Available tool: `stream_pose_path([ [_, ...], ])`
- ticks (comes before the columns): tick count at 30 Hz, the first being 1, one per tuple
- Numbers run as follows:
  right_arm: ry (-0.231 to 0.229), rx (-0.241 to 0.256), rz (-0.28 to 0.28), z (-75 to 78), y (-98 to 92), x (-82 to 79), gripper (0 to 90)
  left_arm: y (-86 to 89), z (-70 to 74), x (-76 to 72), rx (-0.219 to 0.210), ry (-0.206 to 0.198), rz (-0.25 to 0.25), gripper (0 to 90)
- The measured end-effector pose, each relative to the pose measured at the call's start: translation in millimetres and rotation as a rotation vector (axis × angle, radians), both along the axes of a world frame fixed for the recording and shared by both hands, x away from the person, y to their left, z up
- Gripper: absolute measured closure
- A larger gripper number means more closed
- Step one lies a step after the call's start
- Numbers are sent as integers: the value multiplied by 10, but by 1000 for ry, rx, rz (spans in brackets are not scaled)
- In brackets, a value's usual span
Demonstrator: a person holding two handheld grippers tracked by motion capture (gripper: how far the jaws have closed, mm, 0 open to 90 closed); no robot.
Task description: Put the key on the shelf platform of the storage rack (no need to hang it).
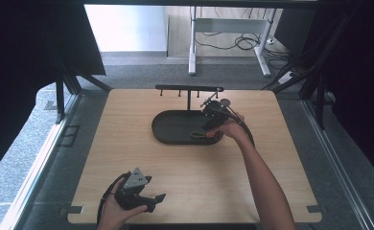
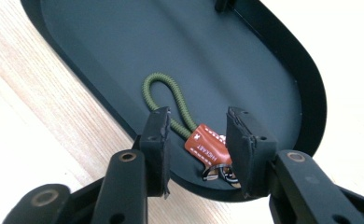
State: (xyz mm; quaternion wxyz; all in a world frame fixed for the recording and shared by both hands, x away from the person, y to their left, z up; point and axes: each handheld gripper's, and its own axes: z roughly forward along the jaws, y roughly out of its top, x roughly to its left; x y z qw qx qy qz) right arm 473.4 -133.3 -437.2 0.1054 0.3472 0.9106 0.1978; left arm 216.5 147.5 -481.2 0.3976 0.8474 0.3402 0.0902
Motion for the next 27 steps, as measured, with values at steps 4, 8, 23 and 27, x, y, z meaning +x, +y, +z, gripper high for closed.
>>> stream_pose_path([
  [4,-3,13,0,58,-48,-58,575,-3,0,1,4,0,-2,219],
  [8,-11,33,3,121,-104,-143,548,-20,-8,1,4,2,-3,219],
  [23,-50,139,49,174,-434,-696,483,-85,-7,-18,22,-2,-19,219],
  [27,-54,158,47,72,-567,-873,474,-95,-14,-22,22,1,-16,219],
])
